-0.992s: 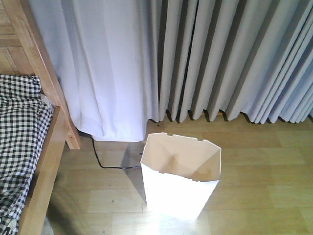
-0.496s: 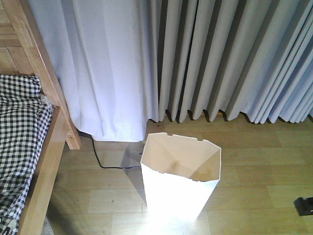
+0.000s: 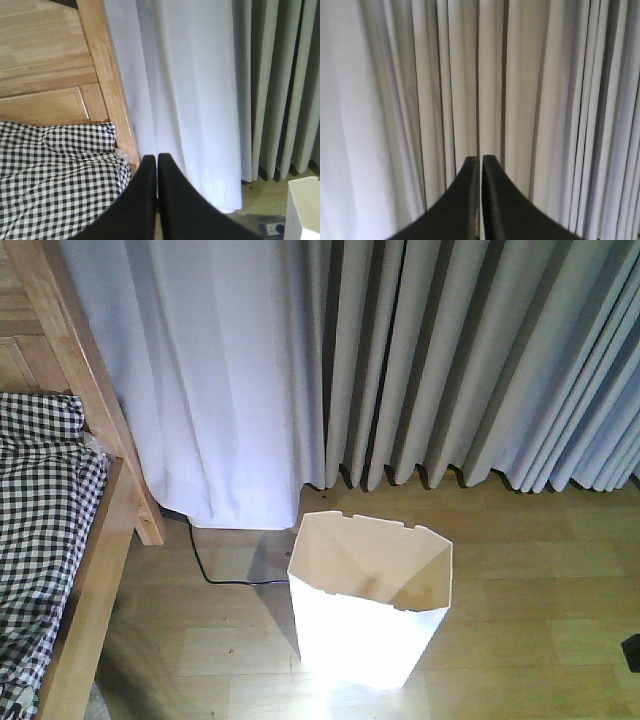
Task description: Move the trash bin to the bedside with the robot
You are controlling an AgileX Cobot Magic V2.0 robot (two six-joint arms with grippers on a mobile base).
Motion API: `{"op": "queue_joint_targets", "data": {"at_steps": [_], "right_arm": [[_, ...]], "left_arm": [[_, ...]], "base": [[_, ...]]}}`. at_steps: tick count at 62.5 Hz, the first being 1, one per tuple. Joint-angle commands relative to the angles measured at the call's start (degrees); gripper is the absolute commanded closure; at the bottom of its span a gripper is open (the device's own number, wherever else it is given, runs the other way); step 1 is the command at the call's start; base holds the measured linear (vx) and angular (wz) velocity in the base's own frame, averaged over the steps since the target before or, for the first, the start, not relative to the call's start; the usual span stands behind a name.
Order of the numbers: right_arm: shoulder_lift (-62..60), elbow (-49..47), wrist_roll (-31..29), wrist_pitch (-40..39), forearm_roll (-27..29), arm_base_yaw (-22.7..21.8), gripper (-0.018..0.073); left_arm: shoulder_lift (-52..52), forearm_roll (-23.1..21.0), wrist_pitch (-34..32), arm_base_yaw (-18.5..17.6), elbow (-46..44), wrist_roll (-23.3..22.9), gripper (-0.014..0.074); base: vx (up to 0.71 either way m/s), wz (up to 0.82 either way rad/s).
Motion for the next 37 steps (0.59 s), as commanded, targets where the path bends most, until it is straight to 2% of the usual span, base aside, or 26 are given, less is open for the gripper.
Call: {"op": "queue_joint_targets", "data": {"at_steps": [1,12,37], "right_arm": [[-0.7,1.0,-1.0,-3.4,-0.3,1.2,0.057],[-0.7,1.0,-3.9,-3.4,-0.5,6.1,0.057],[-0.7,1.0,-2.9,-3.4,-0.3,6.1,0.057]], "left_arm": [[-0.6,0.0,-4.2,-0.4,1.7,-0.5,0.0602],[-0.6,0.0,-4.2,-0.4,1.7,-0.5,0.0602],[-0.6,0.0,-4.2,-0.4,1.7,-0.5,0.0602]], "base": [[0.0,0.0],[0.0,0.0],[0.0,0.0]]}}
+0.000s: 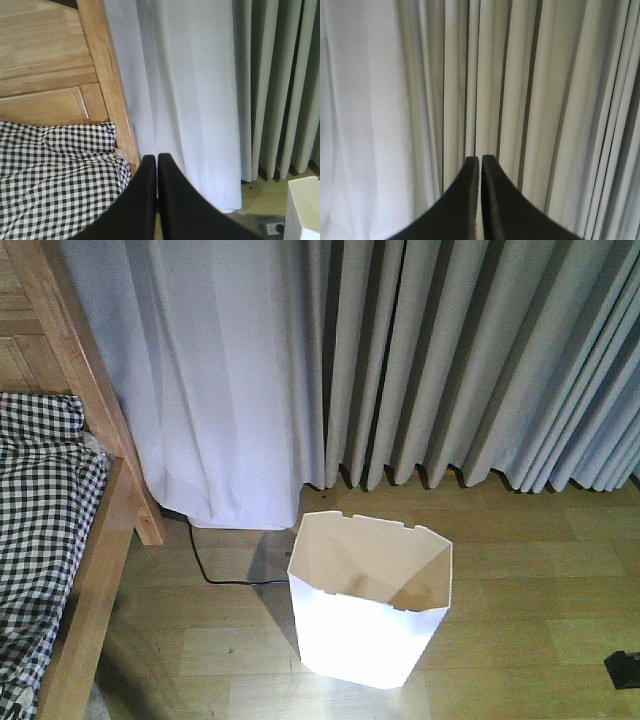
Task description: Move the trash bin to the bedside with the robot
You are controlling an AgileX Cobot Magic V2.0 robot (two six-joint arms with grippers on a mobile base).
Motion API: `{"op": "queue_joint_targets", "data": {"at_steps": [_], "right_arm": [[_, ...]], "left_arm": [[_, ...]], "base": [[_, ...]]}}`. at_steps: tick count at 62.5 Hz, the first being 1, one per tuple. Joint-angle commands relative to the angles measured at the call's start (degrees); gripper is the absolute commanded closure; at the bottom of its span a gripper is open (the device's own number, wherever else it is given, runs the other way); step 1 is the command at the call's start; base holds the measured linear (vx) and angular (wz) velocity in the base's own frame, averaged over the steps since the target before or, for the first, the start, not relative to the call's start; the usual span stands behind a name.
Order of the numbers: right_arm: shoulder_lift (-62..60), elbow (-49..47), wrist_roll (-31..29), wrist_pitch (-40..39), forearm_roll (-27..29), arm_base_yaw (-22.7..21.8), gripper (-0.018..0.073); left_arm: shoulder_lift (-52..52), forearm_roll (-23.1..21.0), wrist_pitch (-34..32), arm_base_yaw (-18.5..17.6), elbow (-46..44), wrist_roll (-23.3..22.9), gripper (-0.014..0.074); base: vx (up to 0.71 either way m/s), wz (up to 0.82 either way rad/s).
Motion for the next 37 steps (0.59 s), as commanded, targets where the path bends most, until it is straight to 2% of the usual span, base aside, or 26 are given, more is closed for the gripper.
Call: {"op": "queue_joint_targets", "data": {"at_steps": [1,37], "right_arm": [[-0.7,1.0,-0.3,-4.2,-0.2,0.1,0.057],[-0.7,1.0,-0.3,-4.0,-0.2,0.1,0.057]], "left_arm": [[-0.6,0.0,-4.2,-0.4,1.7,-0.5,0.0602],[-0.6,0.0,-4.2,-0.4,1.7,-0.5,0.0602]], "base": [[0.0,0.0],[0.0,0.0]]}}
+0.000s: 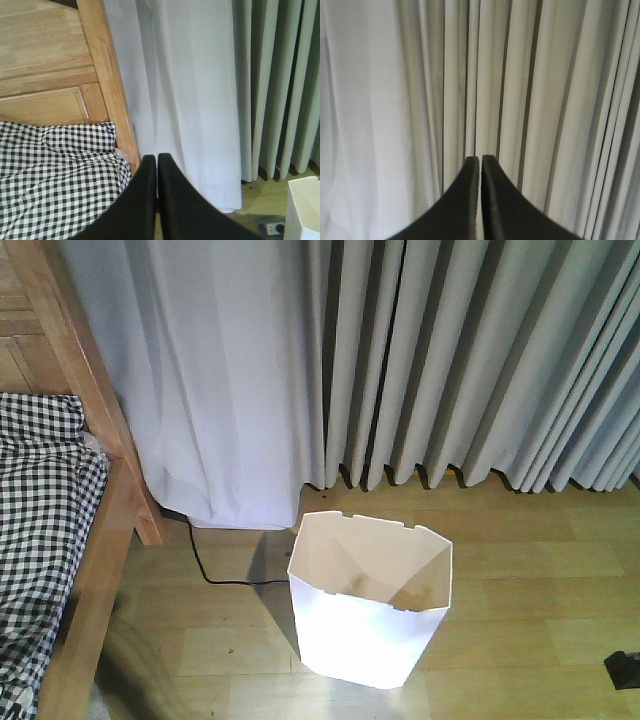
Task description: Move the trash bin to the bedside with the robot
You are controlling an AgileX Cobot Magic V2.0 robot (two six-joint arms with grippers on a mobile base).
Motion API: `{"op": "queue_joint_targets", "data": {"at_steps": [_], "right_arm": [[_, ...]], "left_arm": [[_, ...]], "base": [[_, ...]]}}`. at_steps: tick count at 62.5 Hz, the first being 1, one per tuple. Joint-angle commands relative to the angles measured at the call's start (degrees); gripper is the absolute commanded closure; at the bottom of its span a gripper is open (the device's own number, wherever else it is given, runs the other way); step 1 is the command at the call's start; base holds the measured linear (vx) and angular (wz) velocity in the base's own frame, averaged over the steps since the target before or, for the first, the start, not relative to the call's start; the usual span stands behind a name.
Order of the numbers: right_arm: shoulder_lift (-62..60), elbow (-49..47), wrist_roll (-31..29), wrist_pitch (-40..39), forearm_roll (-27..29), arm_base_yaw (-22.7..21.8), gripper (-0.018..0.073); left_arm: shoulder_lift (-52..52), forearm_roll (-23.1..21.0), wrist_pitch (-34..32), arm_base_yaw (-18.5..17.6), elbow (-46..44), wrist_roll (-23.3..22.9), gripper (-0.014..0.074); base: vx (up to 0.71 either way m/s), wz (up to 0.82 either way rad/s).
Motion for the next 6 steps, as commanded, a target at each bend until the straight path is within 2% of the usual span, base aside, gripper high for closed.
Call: {"op": "queue_joint_targets", "data": {"at_steps": [1,6], "right_arm": [[-0.7,1.0,-0.3,-4.0,-0.2,0.1,0.057],[-0.7,1.0,-0.3,-4.0,-0.2,0.1,0.057]], "left_arm": [[-0.6,0.0,-4.2,-0.4,1.7,-0.5,0.0602],[-0.6,0.0,-4.2,-0.4,1.7,-0.5,0.0602]], "base": [[0.0,0.0],[0.0,0.0]]}}
